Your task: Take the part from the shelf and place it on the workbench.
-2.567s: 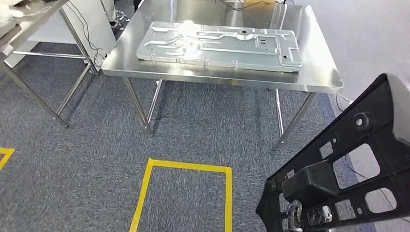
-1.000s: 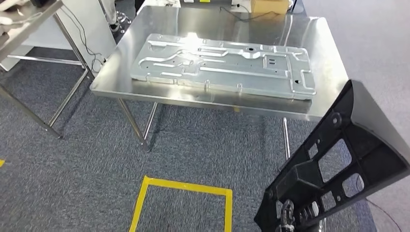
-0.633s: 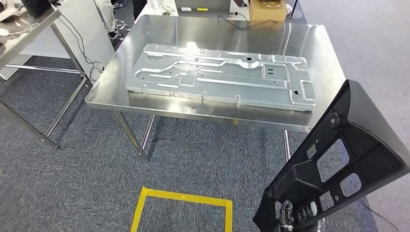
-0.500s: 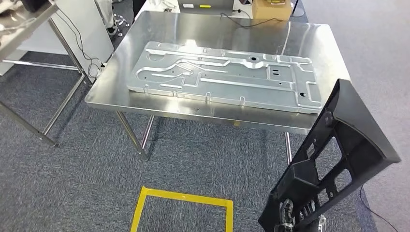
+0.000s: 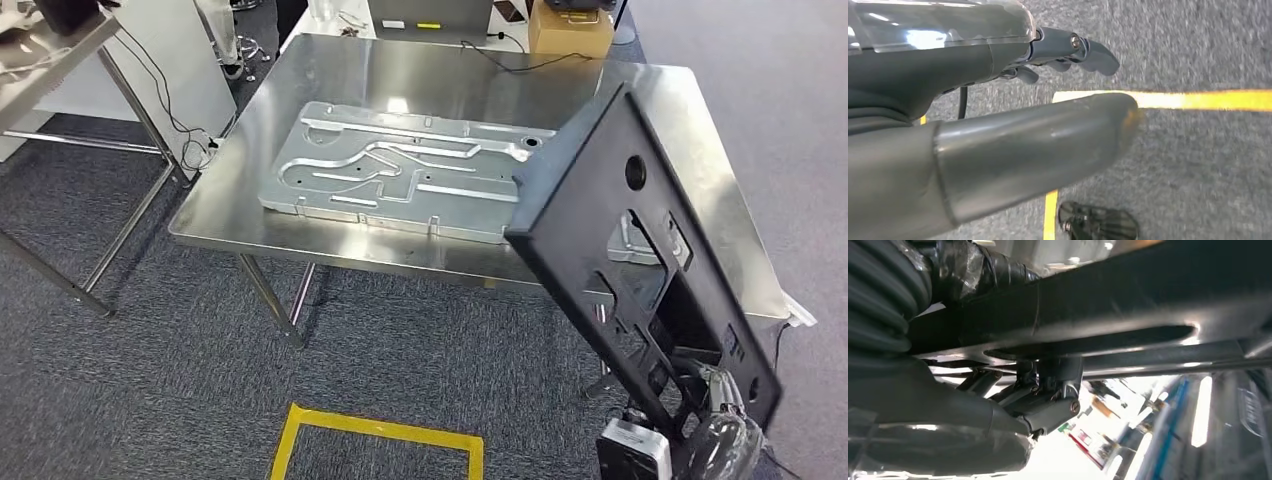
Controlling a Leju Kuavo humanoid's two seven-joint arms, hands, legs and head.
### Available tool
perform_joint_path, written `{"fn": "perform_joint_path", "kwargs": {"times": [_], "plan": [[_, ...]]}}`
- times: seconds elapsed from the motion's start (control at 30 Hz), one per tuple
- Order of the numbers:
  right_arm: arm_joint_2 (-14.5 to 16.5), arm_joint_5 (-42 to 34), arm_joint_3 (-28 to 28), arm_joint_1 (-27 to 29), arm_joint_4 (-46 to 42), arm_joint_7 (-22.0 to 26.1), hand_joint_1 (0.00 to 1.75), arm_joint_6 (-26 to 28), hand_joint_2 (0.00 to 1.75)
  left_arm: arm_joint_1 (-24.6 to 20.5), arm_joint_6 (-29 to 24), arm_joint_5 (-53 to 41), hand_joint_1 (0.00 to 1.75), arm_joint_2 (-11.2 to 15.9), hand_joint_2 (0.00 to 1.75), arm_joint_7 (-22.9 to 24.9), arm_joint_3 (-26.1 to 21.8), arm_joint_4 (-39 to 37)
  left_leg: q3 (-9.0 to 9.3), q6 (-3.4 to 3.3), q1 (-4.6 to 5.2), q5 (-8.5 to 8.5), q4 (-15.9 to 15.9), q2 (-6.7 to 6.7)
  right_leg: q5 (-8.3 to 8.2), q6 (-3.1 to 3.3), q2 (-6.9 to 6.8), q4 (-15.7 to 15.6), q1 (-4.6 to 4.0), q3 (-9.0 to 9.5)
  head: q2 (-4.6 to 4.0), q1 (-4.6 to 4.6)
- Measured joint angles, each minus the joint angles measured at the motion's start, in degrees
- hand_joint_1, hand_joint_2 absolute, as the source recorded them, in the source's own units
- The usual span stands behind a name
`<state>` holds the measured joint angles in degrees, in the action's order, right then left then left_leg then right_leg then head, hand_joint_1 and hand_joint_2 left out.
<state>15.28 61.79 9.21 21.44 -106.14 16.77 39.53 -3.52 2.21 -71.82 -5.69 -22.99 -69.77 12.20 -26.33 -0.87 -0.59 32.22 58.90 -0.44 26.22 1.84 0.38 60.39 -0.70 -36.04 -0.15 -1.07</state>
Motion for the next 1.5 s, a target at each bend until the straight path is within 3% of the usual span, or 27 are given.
{"fn": "perform_joint_path", "kwargs": {"times": [0.07,0.1,0.17,0.2,0.23,0.27,0.33,0.4,0.5,0.6,0.67,0.73,0.77,0.8,0.83,0.9,0.97,1.0,1.1,1.17,1.23,1.27,1.3,1.33,1.4,1.47,1.5], "plan": [[-0.06,1.63,0.12,-1.16,-0.02,-0.71,1.75,0.07,1.75,-0.14,0.09,-0.16,0.0,0.05,0.0,-0.02,0.15,0.0,-0.15,0.48,-0.03,0.65,1.89,0.07,0.17,0.52,-0.08,-1.03,0.42,1.65,0.0,0.0],[-0.09,1.82,0.21,-1.63,-0.01,-0.89,1.75,0.09,1.75,-0.23,0.11,-0.21,0.0,0.13,0.0,-0.02,0.22,0.0,-1.31,0.73,-0.1,1.86,4.13,0.09,0.37,0.7,-0.16,-1.34,0.55,2.35,0.0,0.0],[-0.15,1.99,0.34,-2.3,0.03,-1.03,1.75,0.1,1.75,-0.34,0.13,-0.21,0.0,0.35,0.0,-0.02,0.3,0.0,-5.31,1.27,-0.16,4.94,10.4,0.11,1.0,0.93,-0.27,-1.46,0.56,3.07,0.0,0.02],[-0.19,2.02,0.38,-2.44,0.07,-1.09,1.75,0.1,1.75,-0.31,0.13,-0.2,0.0,0.48,0.0,-0.02,0.31,0.0,-7.37,1.53,-0.19,5.82,12.94,0.12,1.36,0.9,-0.25,-1.46,0.57,3.4,0.0,0.02],[-0.21,2.03,0.38,-2.5,0.1,-1.15,1.75,0.1,1.75,-0.24,0.13,-0.2,0.0,0.59,0.0,-0.01,0.32,0.0,-8.75,1.6,-0.2,5.52,13.9,0.12,1.76,0.83,-0.22,-1.45,0.61,3.84,0.0,0.03],[-0.24,2.03,0.38,-2.54,0.12,-1.22,1.75,0.1,1.75,-0.17,0.13,-0.2,0.0,0.63,0.0,-0.01,0.33,0.0,-9.2,1.61,-0.2,3.87,12.89,0.13,2.17,0.71,-0.19,-1.44,0.66,4.38,0.0,0.03],[-0.25,2.03,0.41,-2.67,0.14,-1.3,1.75,0.1,1.75,-0.05,0.13,-0.2,0.0,0.7,0.0,0.0,0.36,0.0,-7.73,1.38,-0.18,-1.7,6.44,0.19,3.14,0.3,-0.19,-1.45,0.81,5.72,0.0,0.02],[-0.25,2.03,0.45,-2.9,0.15,-1.34,1.75,0.11,1.75,-0.06,0.13,-0.2,0.0,0.78,0.0,0.0,0.48,0.0,-6.4,0.97,0.13,-3.96,1.28,0.34,3.89,-0.31,-0.22,-1.4,0.81,6.48,0.0,0.02],[-0.28,3.06,0.49,-3.09,0.19,-1.53,1.75,0.18,1.75,0.04,0.13,-0.31,0.0,0.89,0.0,0.02,0.74,0.0,-6.35,-0.18,0.44,-3.9,0.28,0.44,4.11,-1.33,-0.19,-0.92,0.69,6.68,0.0,0.05],[-0.57,10.15,0.55,-3.94,0.4,-4.05,1.75,0.32,1.75,0.05,0.26,-0.95,0.0,0.88,0.0,0.08,1.07,0.0,-5.13,-1.02,0.15,-4.08,-0.24,0.35,4.96,-1.98,-0.2,0.91,0.76,6.24,0.0,0.05],[-1.15,15.68,0.77,-5.36,0.97,-6.87,1.75,0.38,1.75,-0.19,0.4,-1.46,0.0,0.89,0.0,0.14,1.31,0.0,-4.4,-1.53,0.03,-3.92,-0.52,0.33,7.33,-2.49,-0.25,6.12,0.99,3.36,0.0,0.01],[-1.86,17.75,1.06,-6.53,1.8,-9.1,1.75,0.38,1.75,-0.33,0.51,-1.64,0.0,0.91,0.0,0.23,1.4,0.0,-4.03,-1.7,0.04,-3.46,-0.54,0.27,9.43,-2.84,-0.27,12.6,1.13,-1.26,0.0,0.02],[-2.31,18.34,1.24,-6.96,2.28,-10.36,1.75,0.33,1.75,-0.33,0.55,-1.72,0.0,0.92,0.0,0.3,1.46,0.0,-3.74,-1.68,0.07,-3.16,-0.54,0.21,9.33,-2.94,-0.28,14.16,1.15,-2.89,0.0,0.02],[-2.96,19.15,1.55,-7.54,2.89,-12.15,1.75,0.1,1.75,-0.3,0.62,-1.9,0.0,0.92,0.0,0.38,1.54,0.0,-3.3,-1.64,0.1,-2.8,-0.54,0.15,8.07,-2.89,-0.28,13.86,1.12,-3.64,0.0,0.02],[-3.77,20.0,1.95,-8.37,3.6,-14.16,1.75,-0.31,1.75,-0.3,0.72,-2.12,0.0,0.93,0.0,0.44,1.63,0.0,-2.74,-1.58,0.17,-2.42,-0.55,0.11,5.74,-2.69,-0.28,11.55,1.03,-3.31,0.0,0.02],[-5.83,21.39,2.87,-10.88,5.68,-18.28,1.75,-1.59,1.75,-0.39,1.06,-2.67,0.0,0.9,0.0,0.47,2.01,-0.02,-1.72,-1.43,0.27,-1.67,-0.66,0.1,0.84,-1.66,-0.3,4.69,0.55,-1.36,0.0,0.03],[-7.76,21.71,3.49,-13.72,8.24,-20.88,1.75,-2.95,1.75,-0.66,1.33,-3.16,0.0,0.85,0.0,0.46,2.49,-0.05,-1.42,-0.98,0.16,-1.17,-0.97,0.13,0.06,-0.45,-0.25,0.62,-0.24,-0.24,0.0,0.03],[-8.59,21.67,3.66,-15.12,9.55,-21.71,1.75,-3.72,1.75,-0.78,1.42,-3.36,0.0,0.83,0.0,0.45,2.67,-0.07,-1.24,-0.63,0.14,-1.27,-0.8,0.17,0.44,0.01,-0.16,0.1,-0.49,-0.12,0.0,0.04],[-10.64,21.51,3.83,-19.48,13.84,-23.5,1.75,-6.5,1.75,-0.98,1.69,-3.84,0.0,1.01,0.0,0.38,3.02,-0.07,-0.66,0.2,0.3,-1.09,0.81,0.28,-0.56,0.64,0.02,-1.77,0.02,1.76,0.0,0.06],[-11.78,21.67,3.82,-22.39,16.72,-24.15,1.75,-8.22,1.75,-1.22,1.89,-4.16,0.0,1.17,0.0,0.35,3.31,-0.07,-2.62,0.46,0.16,1.06,4.73,0.25,-0.34,0.84,-0.11,-2.21,0.41,2.83,0.0,0.08],[-12.86,22.08,3.81,-24.74,19.36,-24.58,1.75,-9.76,1.75,-1.39,1.99,-4.4,0.0,1.34,0.0,0.37,3.65,-0.07,-7.06,0.96,-0.07,3.84,11.14,0.25,0.17,0.96,-0.15,-2.19,0.5,3.15,0.0,0.1],[-13.37,22.38,3.8,-25.66,20.63,-24.79,1.75,-10.69,1.75,-1.36,2.03,-4.49,0.0,1.44,0.0,0.4,3.81,-0.07,-9.14,1.29,-0.21,4.43,13.47,0.26,0.48,0.87,-0.13,-2.12,0.57,3.31,0.0,0.1],[-13.84,22.71,3.8,-26.46,21.89,-25.01,1.75,-11.67,1.75,-1.3,2.08,-4.55,0.0,1.49,0.0,0.44,3.92,-0.07,-10.37,1.57,-0.34,3.75,13.96,0.27,0.84,0.73,-0.09,-2.01,0.69,3.57,0.0,0.1],[-14.23,23.01,3.8,-27.26,23.14,-25.24,1.75,-12.64,1.75,-1.27,2.13,-4.58,0.0,1.51,0.0,0.46,3.99,-0.07,-10.62,1.79,-0.48,1.79,12.45,0.28,1.26,0.53,-0.05,-1.87,0.84,3.94,0.0,0.11],[-14.93,23.27,3.8,-28.95,25.77,-25.44,1.75,-13.94,1.75,-1.24,2.21,-4.62,0.0,1.56,0.0,0.49,4.08,-0.07,-9.32,2.06,-0.74,-3.67,6.05,0.32,2.25,-0.06,-0.01,-1.57,1.12,4.8,0.0,0.1],[-15.54,22.99,3.8,-30.52,27.96,-25.45,1.75,-14.73,1.75,-1.32,2.24,-4.69,0.0,1.6,0.0,0.5,4.14,-0.09,-8.47,1.83,-0.57,-5.75,1.47,0.4,2.92,-0.73,-0.02,-1.23,1.14,5.03,0.0,0.11],[-15.93,22.55,3.79,-31.15,29.01,-25.4,1.75,-15.13,1.75,-1.3,2.25,-4.74,0.0,1.63,0.0,0.51,4.16,-0.1,-8.5,1.43,-0.41,-5.54,1.06,0.36,3.13,-1.07,-0.03,-1.17,1.06,4.95,0.0,0.12]]}}
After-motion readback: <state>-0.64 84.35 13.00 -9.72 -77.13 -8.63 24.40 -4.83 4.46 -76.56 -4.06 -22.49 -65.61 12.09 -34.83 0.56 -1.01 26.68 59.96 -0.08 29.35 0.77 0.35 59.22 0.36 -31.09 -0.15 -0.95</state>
